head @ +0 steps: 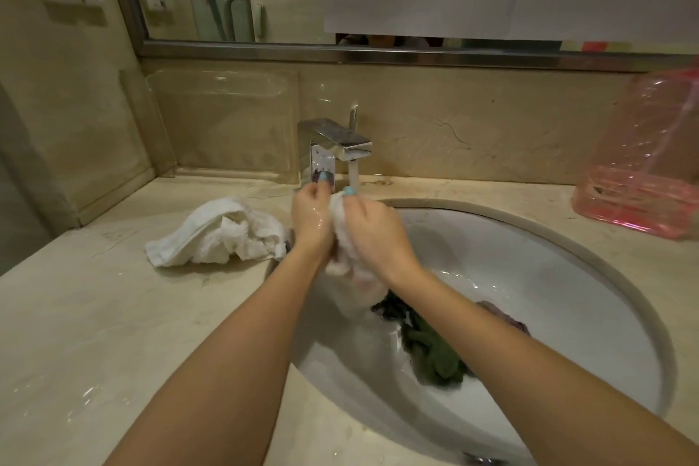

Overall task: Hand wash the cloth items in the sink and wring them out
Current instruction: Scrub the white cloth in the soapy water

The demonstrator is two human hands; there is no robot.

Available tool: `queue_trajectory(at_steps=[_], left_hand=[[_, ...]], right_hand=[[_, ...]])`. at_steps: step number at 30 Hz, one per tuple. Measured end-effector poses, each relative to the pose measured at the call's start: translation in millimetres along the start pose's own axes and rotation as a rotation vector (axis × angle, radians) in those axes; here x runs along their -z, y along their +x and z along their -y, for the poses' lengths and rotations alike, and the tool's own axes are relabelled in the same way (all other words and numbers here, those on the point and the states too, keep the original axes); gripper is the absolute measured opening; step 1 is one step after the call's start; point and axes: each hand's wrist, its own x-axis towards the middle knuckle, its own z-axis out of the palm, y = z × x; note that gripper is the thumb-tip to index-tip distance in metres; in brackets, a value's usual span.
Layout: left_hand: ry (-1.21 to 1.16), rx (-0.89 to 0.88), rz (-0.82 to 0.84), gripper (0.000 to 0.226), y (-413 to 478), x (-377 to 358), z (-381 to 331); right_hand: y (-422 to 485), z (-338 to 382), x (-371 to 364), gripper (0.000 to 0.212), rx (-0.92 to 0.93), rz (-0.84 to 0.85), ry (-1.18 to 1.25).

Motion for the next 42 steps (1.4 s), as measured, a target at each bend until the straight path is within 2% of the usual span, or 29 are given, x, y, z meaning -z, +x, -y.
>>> queue_trajectory(at_steps=[3, 6, 8, 10, 13, 15, 18, 20, 23, 25, 29, 33, 35, 38, 40, 42], left_hand=[[-0.1, 0.123, 0.041, 0.041, -1.7, 3.2, -0.6], [-0.045, 0.004, 0.124, 0.041, -28.9, -14.4, -8.9], [0.037, -0.117, 0.187, 0.045, -41.1, -24.9, -11.8], [0.1, -0.112, 0.149, 0.049, -34.3, -23.5, -10.6], [0.062, 0.027, 0.04, 0.049, -5.0, -7.1, -2.9], [0.008, 0.103, 0.066, 0.046, -4.4, -3.8, -4.9], [0.001, 0.042, 0.212, 0.045, -25.5, -12.7, -15.5], [0.056, 0.046, 0.337, 0.045, -33.2, -8.9, -17.6], [0.315, 0.203, 0.589, 0.049, -24.8, 13.3, -15.3], [0.335, 0.265, 0.661, 0.044, -20.9, 22.3, -13.0], [0.043, 0.199, 0.488, 0.023, -15.3, 22.4, -7.9], [-0.113, 0.158, 0.23, 0.04, -4.1, 23.0, -1.8], [-0.119, 0.146, 0.17, 0.035, -4.2, 21.1, -2.3], [-0.053, 0.047, 0.157, 0.029, -7.5, 11.5, -3.0], [-0.054, 0.049, 0.138, 0.021, -9.6, 7.9, -5.7], [-0.066, 0.12, 0.106, 0.026, -6.6, 7.4, -6.2]], right_hand=[[9.4, 9.2, -5.7, 0.042, 0.023, -0.061, -0.111], [30.4, -16.0, 7.1, 0.045, -0.242, -0.154, -0.089], [33.4, -33.1, 14.1, 0.047, -0.333, -0.231, 0.017], [25.3, -31.9, 10.1, 0.042, -0.264, -0.23, 0.092], [14.9, -11.1, -1.5, 0.041, -0.13, -0.164, 0.166], [21.8, -8.7, -3.4, 0.04, -0.108, -0.142, 0.15], [33.9, -25.2, 9.4, 0.042, -0.254, -0.182, 0.127], [36.8, -36.1, 19.6, 0.048, -0.283, -0.175, 0.085], [40.3, -37.9, 29.7, 0.049, -0.298, -0.167, 0.117], [43.7, -40.5, 31.4, 0.046, -0.349, -0.138, 0.203], [46.4, -47.6, 27.4, 0.037, -0.446, -0.008, 0.421], [39.0, -47.6, 21.9, 0.025, -0.375, -0.044, 0.402], [33.5, -40.3, 17.9, 0.026, -0.294, -0.059, 0.439], [27.1, -22.1, 10.0, 0.014, -0.185, -0.034, 0.472], [23.7, -18.4, -1.4, 0.025, -0.163, 0.019, 0.408], [21.6, -15.2, -10.2, 0.036, -0.149, 0.043, 0.304]])
